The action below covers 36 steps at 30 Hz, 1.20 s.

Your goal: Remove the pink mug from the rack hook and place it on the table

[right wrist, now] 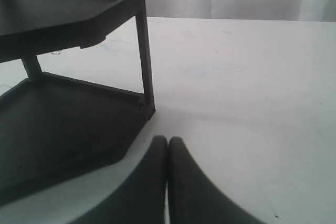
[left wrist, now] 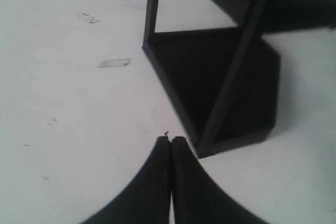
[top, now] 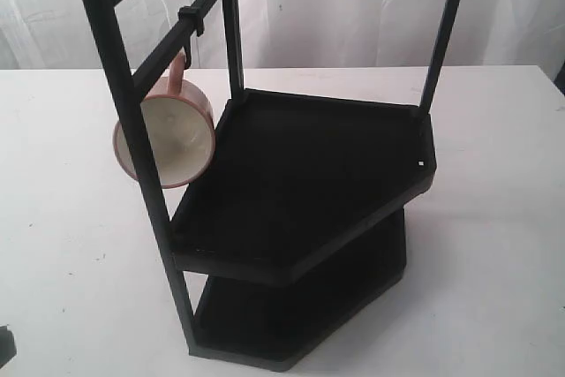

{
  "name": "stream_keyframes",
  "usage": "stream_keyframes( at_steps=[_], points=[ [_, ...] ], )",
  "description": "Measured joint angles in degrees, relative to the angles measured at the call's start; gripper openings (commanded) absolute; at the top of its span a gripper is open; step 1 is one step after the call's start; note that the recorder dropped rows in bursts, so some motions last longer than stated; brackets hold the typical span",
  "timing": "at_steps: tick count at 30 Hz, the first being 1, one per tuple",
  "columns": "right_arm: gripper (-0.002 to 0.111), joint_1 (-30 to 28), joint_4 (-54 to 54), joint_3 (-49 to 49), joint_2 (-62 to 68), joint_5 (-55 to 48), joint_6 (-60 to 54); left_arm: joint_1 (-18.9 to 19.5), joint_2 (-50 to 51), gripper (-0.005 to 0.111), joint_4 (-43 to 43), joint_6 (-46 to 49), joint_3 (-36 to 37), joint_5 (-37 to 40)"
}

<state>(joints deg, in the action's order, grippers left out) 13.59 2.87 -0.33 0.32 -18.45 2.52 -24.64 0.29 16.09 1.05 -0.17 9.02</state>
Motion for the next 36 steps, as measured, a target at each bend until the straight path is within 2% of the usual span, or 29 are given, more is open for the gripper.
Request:
stream_keyframes(
  at_steps=[3,11,16,20,23,30,36],
  points=[
    [0.000,0.00,0.00,0.00,0.00,0.00,0.00,0.00,0.00,0.000,8.33,-2.99,0.00,-1.66],
    [0.000,0.00,0.00,0.00,0.00,0.00,0.89,0.00,0.00,0.000,18.57,-10.11,0.00,-9.02],
    [0.000,0.00,0.00,0.00,0.00,0.00,1.02,0.00,0.00,0.000,20.18,-17.15,0.00,-11.57],
    [0.000,0.00,0.00,0.00,0.00,0.00,1.02,0.00,0.00,0.000,20.40,-27.45,0.00,-14.78],
    [0.000,0.00,0.00,0.00,0.00,0.00,1.02,0.00,-0.10,0.000,19.05,-33.27,-1.54,-18.17],
    [0.000,0.00,0.00,0.00,0.00,0.00,1.02,0.00,-0.29,0.000,7.44,-35.94,-14.49,-28.70],
    [0.000,0.00,0.00,0.00,0.00,0.00,1.14,0.00,-0.09,0.000,-5.10,-36.08,-26.36,-30.54]
  ],
)
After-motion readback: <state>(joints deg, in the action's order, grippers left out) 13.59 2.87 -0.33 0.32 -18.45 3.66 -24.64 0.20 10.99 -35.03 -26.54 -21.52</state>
